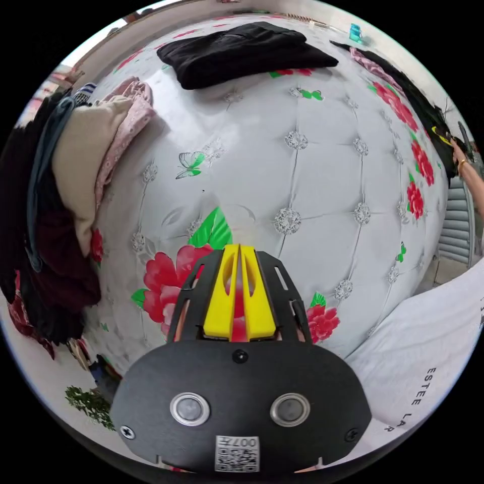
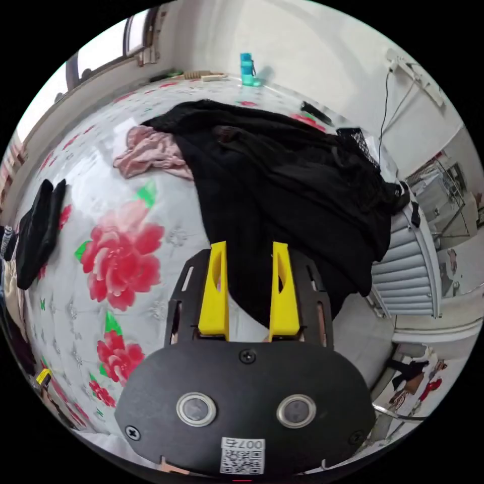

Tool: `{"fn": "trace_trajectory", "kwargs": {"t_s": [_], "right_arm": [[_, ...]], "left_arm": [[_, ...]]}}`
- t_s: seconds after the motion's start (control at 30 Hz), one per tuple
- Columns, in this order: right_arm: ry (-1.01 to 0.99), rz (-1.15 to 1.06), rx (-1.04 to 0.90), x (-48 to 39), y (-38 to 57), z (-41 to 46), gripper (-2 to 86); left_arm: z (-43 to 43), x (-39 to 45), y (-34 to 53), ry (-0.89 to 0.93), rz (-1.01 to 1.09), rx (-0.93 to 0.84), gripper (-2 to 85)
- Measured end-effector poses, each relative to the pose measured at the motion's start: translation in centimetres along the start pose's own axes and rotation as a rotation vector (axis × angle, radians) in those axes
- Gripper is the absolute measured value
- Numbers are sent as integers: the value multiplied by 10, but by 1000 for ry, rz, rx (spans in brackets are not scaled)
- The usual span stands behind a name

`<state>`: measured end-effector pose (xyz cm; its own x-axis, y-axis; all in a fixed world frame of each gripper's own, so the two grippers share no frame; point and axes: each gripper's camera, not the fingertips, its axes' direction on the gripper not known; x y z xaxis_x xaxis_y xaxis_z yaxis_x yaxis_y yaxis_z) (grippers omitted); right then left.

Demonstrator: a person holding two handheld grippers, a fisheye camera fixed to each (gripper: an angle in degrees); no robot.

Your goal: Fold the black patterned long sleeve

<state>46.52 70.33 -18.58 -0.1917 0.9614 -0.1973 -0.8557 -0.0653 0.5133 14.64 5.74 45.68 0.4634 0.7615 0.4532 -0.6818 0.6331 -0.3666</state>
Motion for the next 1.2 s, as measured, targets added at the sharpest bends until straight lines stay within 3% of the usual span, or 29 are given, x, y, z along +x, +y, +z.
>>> {"fn": "trace_trajectory", "kwargs": {"t_s": [0.07, 0.13, 0.33, 0.47, 0.57, 0.63, 0.67, 0.8, 0.9, 1.03, 1.13, 1.2], "right_arm": [[-69, 15, -120, 17, 2, 30, 87], [-178, 150, -5, 38, 16, 27, 71], [-100, 116, -122, 14, 0, 16, 11], [-229, 138, 37, 20, 11, -45, 2], [-472, 50, 137, 21, 30, -101, -1], [-796, -6, 231, 8, 48, -146, -1], [-856, -29, 244, -1, 51, -157, -2], [-1049, -291, 317, -92, 93, -240, -2], [-1308, -525, 278, -165, 153, -282, -2], [-1492, -944, 24, -321, 291, -316, -1], [-1571, -1117, -218, -431, 398, -306, 0], [-1523, -1164, -340, -486, 454, -296, 0]], "left_arm": [[-1, 4, -1, -30, 31, -9, -9], [-2, 6, 1, -54, 47, 2, -9], [-9, 7, 1, -120, 62, -25, -10], [-28, -17, 24, 8, -54, 65, -10], [-49, -33, 52, 135, -108, 148, -9], [-60, -42, 70, 170, -122, 179, -9], [-68, -48, 82, 186, -125, 198, -8], [-102, -79, 132, 243, -165, 316, -3], [-119, -100, 168, 272, -199, 384, -2], [-134, -140, 240, 275, -298, 453, -2], [-130, -172, 296, 262, -400, 458, -2], [-122, -196, 342, 256, -487, 435, -3]]}}
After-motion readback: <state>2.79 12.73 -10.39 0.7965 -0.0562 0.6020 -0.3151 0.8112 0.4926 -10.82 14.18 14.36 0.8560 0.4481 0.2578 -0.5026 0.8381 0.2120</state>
